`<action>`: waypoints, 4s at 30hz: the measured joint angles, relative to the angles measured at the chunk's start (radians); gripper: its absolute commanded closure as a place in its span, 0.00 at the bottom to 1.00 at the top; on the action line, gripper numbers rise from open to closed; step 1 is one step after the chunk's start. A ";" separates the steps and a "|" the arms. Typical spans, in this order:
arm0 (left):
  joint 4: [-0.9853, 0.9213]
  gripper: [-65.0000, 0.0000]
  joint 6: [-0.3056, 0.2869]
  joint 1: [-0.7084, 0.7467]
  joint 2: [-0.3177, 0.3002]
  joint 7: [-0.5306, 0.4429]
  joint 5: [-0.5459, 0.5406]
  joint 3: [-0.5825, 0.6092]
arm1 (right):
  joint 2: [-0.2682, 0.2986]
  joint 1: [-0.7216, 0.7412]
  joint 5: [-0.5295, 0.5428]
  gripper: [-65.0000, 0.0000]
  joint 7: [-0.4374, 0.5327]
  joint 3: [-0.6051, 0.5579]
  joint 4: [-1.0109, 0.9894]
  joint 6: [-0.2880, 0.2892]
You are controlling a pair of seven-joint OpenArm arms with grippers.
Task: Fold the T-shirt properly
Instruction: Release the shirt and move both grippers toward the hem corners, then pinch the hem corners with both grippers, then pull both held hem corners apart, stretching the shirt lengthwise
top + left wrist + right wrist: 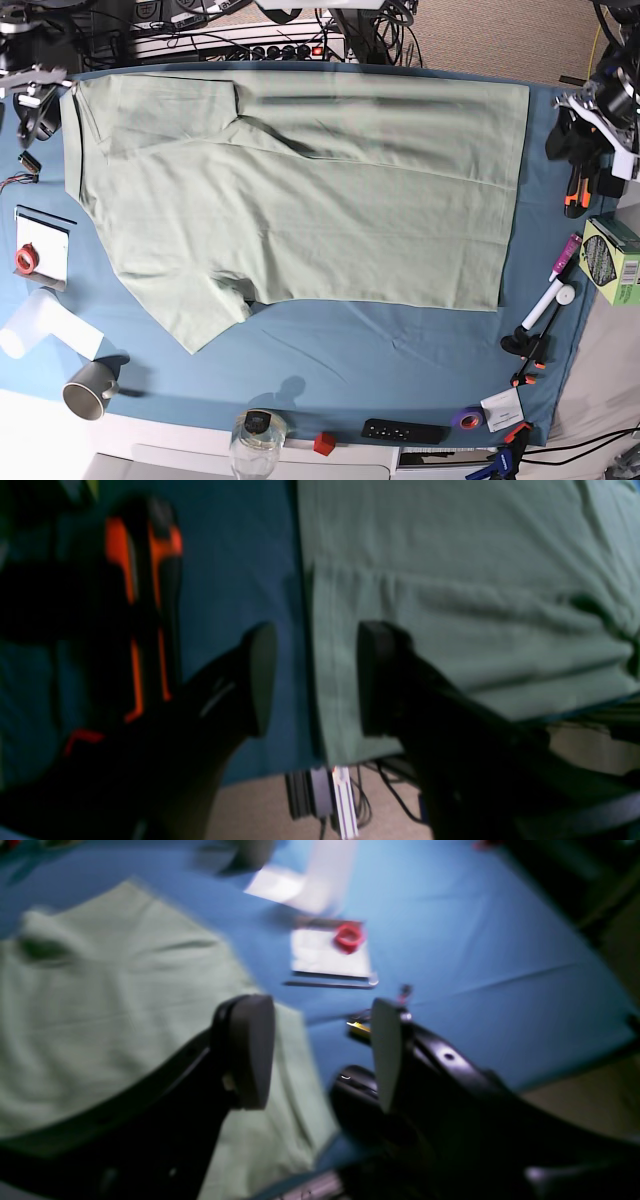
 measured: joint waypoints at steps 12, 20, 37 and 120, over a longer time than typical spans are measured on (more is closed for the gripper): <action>-0.028 0.58 0.069 -0.185 -0.022 -0.129 0.155 0.147 | 0.007 0.244 -0.172 0.52 0.063 -0.360 -0.305 -0.016; -0.215 0.58 0.113 -0.405 -0.020 -0.182 0.314 0.412 | 0.006 0.396 -0.371 0.52 0.113 -0.628 -0.617 -0.023; -0.992 0.59 0.131 -0.928 -0.014 -0.188 0.301 0.444 | -0.030 0.824 -0.488 0.52 0.217 -0.682 -1.121 -0.105; -1.228 1.00 -0.011 -0.998 0.095 -0.214 0.220 0.498 | 0.200 1.107 -0.488 1.00 0.480 -0.681 -1.713 0.027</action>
